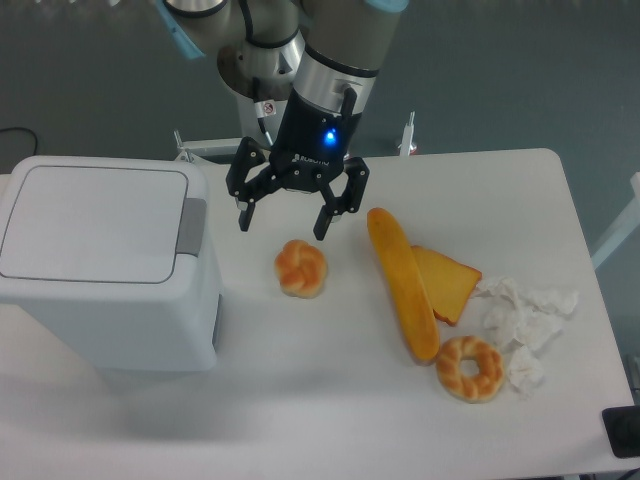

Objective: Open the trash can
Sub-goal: 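Lower the gripper onto the lid edge beside the grey button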

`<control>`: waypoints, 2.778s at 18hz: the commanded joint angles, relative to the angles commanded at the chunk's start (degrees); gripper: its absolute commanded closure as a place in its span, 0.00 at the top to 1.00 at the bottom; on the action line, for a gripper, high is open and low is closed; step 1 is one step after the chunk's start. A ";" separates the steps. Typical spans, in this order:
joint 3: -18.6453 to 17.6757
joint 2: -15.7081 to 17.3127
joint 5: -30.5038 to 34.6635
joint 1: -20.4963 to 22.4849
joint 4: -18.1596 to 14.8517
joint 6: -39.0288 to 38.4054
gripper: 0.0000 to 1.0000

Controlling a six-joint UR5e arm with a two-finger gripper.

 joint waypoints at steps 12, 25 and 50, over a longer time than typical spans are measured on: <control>-0.88 0.00 -1.24 -0.18 -0.17 -1.06 1.00; -2.29 -0.53 -3.26 -1.40 -0.35 -1.23 1.00; -2.73 -1.14 -3.26 -2.29 -0.26 -1.14 1.00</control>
